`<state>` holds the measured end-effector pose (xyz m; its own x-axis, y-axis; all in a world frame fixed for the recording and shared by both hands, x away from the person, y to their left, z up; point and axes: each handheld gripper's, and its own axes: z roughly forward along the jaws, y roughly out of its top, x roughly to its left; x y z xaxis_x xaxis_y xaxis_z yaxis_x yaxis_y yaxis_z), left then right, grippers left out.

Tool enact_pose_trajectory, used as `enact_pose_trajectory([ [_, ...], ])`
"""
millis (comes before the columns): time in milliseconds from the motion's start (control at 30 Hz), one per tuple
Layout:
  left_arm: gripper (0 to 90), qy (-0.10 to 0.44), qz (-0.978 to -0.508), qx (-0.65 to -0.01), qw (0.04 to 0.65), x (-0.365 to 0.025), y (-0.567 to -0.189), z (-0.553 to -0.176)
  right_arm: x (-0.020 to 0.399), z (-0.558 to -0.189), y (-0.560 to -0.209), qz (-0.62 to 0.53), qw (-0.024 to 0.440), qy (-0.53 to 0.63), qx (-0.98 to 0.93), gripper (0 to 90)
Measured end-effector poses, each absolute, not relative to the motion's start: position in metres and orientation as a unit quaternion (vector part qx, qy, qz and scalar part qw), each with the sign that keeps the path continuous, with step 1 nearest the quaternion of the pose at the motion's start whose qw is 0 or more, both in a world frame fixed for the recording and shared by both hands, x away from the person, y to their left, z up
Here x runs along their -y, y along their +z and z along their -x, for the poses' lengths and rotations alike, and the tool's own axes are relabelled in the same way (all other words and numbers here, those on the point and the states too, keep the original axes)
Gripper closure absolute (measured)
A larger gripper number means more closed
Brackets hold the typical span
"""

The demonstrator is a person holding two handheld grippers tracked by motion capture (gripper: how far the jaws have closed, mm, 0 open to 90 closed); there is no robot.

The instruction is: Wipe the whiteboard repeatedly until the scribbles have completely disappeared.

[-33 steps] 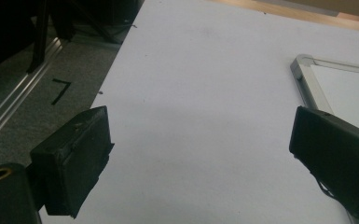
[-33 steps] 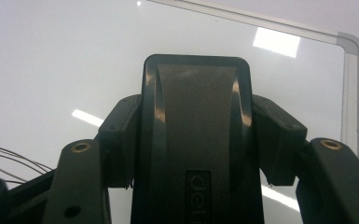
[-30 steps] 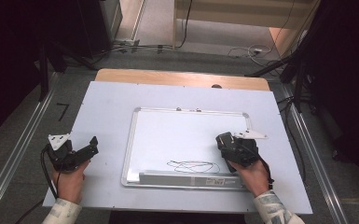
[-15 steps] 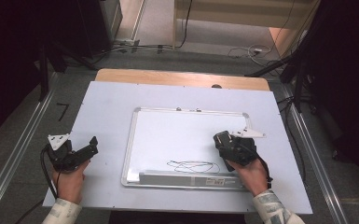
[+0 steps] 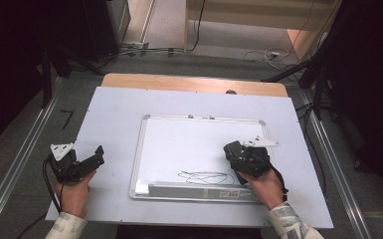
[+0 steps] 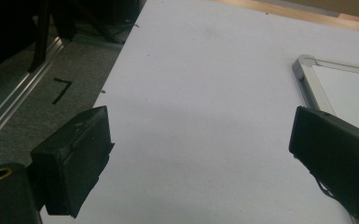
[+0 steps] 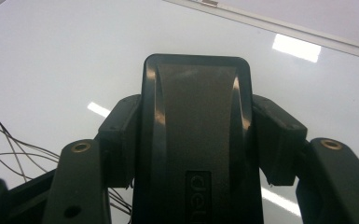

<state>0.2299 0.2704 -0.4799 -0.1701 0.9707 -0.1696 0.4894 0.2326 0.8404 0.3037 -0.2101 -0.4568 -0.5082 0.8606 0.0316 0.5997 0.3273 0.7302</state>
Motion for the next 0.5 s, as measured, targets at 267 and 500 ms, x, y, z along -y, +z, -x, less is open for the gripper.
enact_pose_trajectory([
  [267, 5.9, 0.325, -0.528, -0.692, 0.371, -0.2704, -0.4798, -0.2296, 0.2072, -0.3024, -0.4607, -0.458, 0.184, 0.342, -0.800, 38.3],
  [500, 5.9, 0.326, -0.526, -0.691, 0.372, -0.2705, -0.4795, -0.2290, 0.2029, -0.2981, -0.4667, -0.456, 0.181, 0.332, -0.806, 38.3],
])
